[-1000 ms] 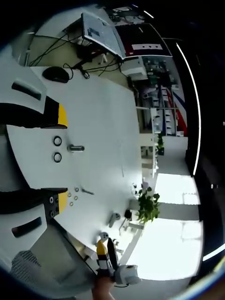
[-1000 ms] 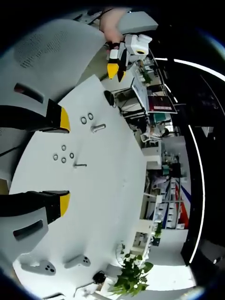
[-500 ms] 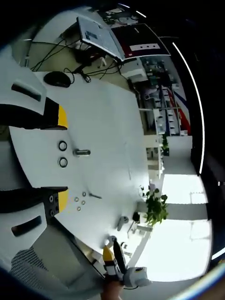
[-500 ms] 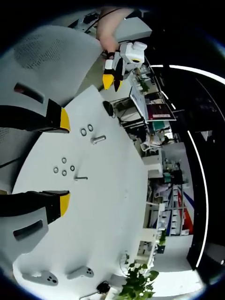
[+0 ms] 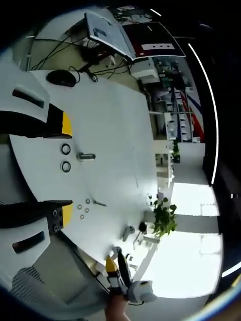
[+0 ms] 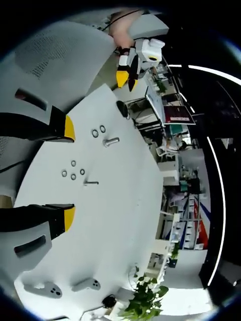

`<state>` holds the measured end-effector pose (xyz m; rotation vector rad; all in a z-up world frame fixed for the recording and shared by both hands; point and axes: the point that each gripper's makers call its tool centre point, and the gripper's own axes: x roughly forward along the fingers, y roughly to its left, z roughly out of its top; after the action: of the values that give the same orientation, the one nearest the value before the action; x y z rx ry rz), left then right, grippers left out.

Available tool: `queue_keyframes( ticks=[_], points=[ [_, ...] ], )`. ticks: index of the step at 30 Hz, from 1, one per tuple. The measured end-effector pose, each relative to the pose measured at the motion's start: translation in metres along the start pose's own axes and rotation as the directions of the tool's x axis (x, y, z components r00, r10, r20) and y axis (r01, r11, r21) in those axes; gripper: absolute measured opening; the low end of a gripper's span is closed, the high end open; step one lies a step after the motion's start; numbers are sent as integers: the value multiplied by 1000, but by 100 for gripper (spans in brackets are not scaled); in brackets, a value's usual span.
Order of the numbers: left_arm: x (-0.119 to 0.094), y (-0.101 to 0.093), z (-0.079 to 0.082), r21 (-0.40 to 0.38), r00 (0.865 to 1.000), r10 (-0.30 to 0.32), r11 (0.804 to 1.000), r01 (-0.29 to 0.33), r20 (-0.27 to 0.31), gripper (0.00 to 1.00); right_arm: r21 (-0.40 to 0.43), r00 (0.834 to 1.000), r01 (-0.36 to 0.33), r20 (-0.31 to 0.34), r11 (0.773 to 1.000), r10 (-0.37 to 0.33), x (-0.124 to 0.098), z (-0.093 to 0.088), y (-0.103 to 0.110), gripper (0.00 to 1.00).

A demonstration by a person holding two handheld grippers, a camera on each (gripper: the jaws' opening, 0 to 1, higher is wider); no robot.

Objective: Place the washer onto the threaded stud by aligning its center hole with the stud, sliding it down to the base, and recovering from edge contact or off-axis alignment until the washer reaches the visible bottom stop.

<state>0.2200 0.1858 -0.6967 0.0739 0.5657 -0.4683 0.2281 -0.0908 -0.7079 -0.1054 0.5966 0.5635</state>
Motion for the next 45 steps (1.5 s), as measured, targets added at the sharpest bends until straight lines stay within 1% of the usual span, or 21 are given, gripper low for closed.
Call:
queue_keyframes(
  ticks=[2,4,5,9,13,15,18,19,21,23,24,27,29,33,35,37,38,40,41,44,45],
  points=[
    [-2,-3,2,5,1000,-8,1000,8,15,47,8,1000,-5,-26,1000,5,2,-6,1,51],
    [0,-2,-3,-3,1000,-4,1000,4,-14,47,2,998,-4,-55,1000,4,3,-11,1,51],
    [0,-2,-3,-8,1000,-8,1000,8,-14,47,-3,998,0,-70,1000,0,4,-12,0,51],
    [-4,0,3,-27,1000,-2,1000,3,18,47,-26,994,13,-104,1000,-15,6,-16,-1,52],
    [-3,-3,5,-26,1000,-15,1000,15,25,47,-64,978,-20,-208,998,6,10,-30,2,54],
    [-3,-3,6,-23,999,-19,1000,20,28,47,-92,981,-4,-195,996,-14,10,-24,-1,54],
    [-5,-2,4,-41,1000,-17,999,18,26,46,-99,976,-16,-216,995,-6,9,-20,-2,54],
    [-5,-3,4,-40,999,-19,999,20,27,45,-95,976,-13,-217,995,-8,11,-18,-5,54],
    [-4,-4,6,-20,999,-20,1000,20,31,45,-45,977,-25,-213,999,14,17,-16,-4,53],
    [-4,-4,5,-33,999,-27,999,28,30,45,-29,968,-52,-248,998,43,26,-22,-2,52],
    [-4,-5,4,-35,999,-29,999,30,26,45,-38,958,-75,-279,996,61,30,-27,1,50],
    [-4,-5,4,-34,999,-29,999,30,23,45,-67,953,-101,-292,993,77,45,-28,3,48],
    [-4,-4,5,-39,999,-24,999,25,30,45,-101,940,-125,-330,987,85,55,-33,3,48],
    [-5,-2,5,-44,1000,-10,999,12,30,44,-116,924,-168,-365,979,116,75,-39,7,47],
    [-5,-2,5,-39,1000,-11,999,12,28,44,-142,910,-187,-398,972,117,80,-46,6,46],
    [-4,-3,5,-31,1000,-11,999,12,26,44,-162,893,-206,-434,965,118,85,-53,7,42],
    [-4,-2,5,-28,1000,-9,1000,10,25,44,-196,875,-236,-470,952,120,88,-61,7,38],
    [-4,-2,4,-30,1000,-8,1000,8,22,44,-233,866,-247,-489,941,106,93,-67,4,35],
    [-4,-1,4,-32,1000,-6,999,7,22,44,-229,864,-246,-492,942,106,96,-70,3,35],
    [-4,-1,4,-30,1000,-6,1000,7,24,44,-188,842,-243,-528,952,111,100,-81,-3,35],
    [-3,-2,3,-28,1000,-9,1000,9,16,44,-176,842,-235,-529,956,110,101,-82,-5,35]
  ],
)
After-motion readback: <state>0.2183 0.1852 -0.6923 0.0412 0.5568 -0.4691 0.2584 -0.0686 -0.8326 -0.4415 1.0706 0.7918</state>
